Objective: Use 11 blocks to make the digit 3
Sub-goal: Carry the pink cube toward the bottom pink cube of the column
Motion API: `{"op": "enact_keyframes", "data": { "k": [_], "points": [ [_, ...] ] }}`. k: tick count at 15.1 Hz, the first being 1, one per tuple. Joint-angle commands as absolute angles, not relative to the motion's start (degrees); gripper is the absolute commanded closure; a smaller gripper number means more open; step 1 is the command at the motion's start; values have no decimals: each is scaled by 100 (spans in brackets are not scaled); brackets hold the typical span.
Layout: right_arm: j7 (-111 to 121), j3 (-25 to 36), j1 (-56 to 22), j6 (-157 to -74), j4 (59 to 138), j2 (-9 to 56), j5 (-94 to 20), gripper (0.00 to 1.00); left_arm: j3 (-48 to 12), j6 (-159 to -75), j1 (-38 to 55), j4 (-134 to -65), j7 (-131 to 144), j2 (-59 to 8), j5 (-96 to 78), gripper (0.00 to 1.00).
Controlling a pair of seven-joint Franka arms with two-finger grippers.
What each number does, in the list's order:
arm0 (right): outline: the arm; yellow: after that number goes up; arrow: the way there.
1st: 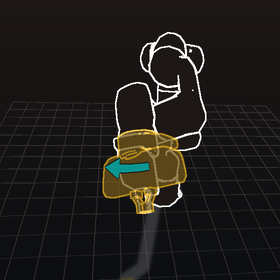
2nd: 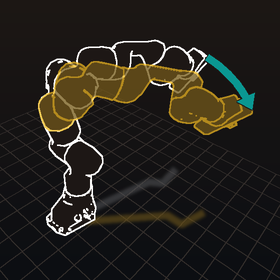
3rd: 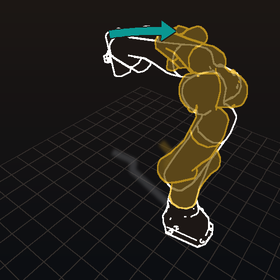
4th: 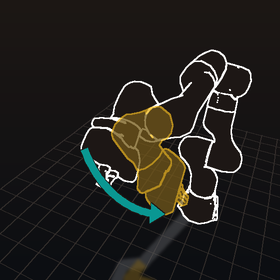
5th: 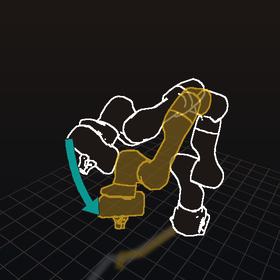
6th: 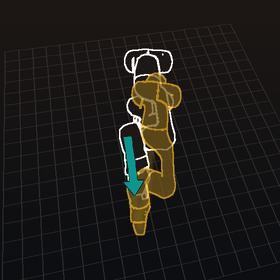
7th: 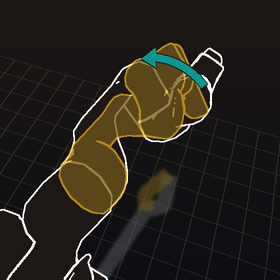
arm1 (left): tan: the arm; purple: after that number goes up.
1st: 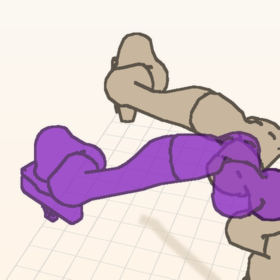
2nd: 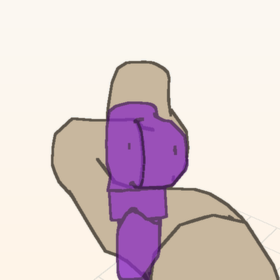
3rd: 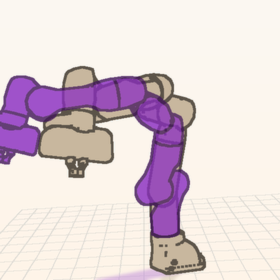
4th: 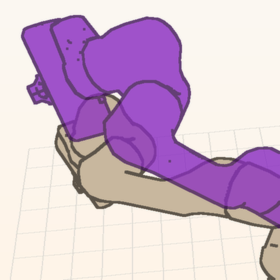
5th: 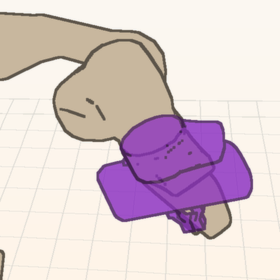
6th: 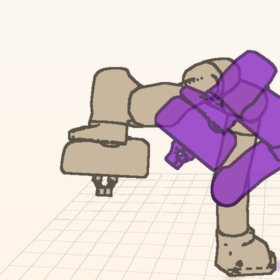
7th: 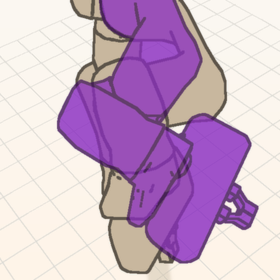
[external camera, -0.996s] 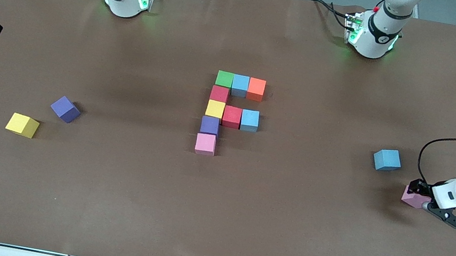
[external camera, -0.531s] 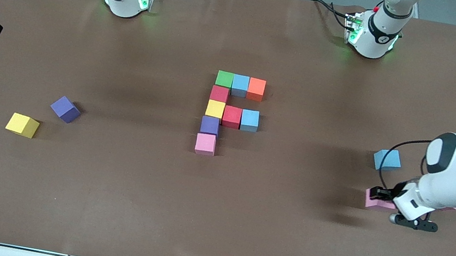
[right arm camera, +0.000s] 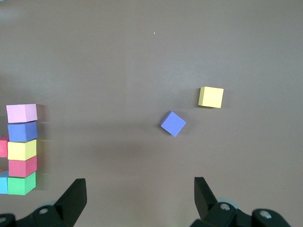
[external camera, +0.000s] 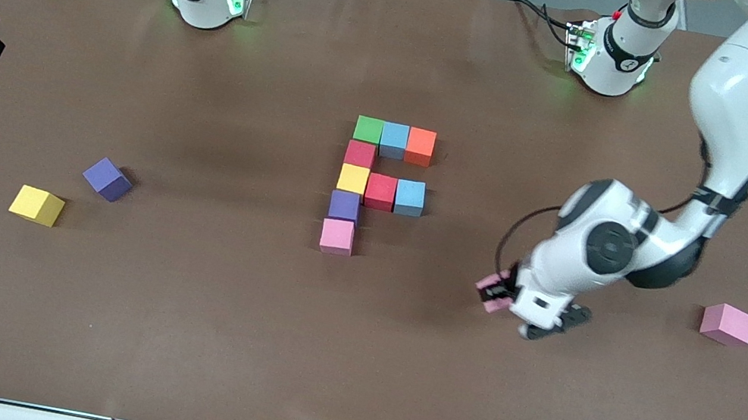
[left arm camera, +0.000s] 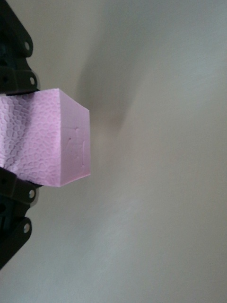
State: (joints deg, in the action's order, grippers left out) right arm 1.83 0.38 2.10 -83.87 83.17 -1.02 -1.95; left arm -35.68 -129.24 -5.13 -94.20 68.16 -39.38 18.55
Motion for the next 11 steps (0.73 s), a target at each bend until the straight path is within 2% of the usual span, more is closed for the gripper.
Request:
{"op": "enact_keyframes", "data": {
  "k": [1,3,6,11],
  "points": [
    [185,0,237,-8402,8297,-97,-141,0,-3463,-12911,112,-8835,8440,-4288,1863,94],
    [185,0,237,-8402,8297,-97,-141,0,-3350,-12911,630,-8369,9409,-4578,1890,94],
    [185,0,237,-8402,8297,-97,-141,0,-2779,-12902,1457,-7841,10028,-4921,1828,94],
    [185,0,237,-8402,8297,-97,-141,0,-2575,-12911,1801,-7594,11686,-5063,1556,95]
  ]
}}
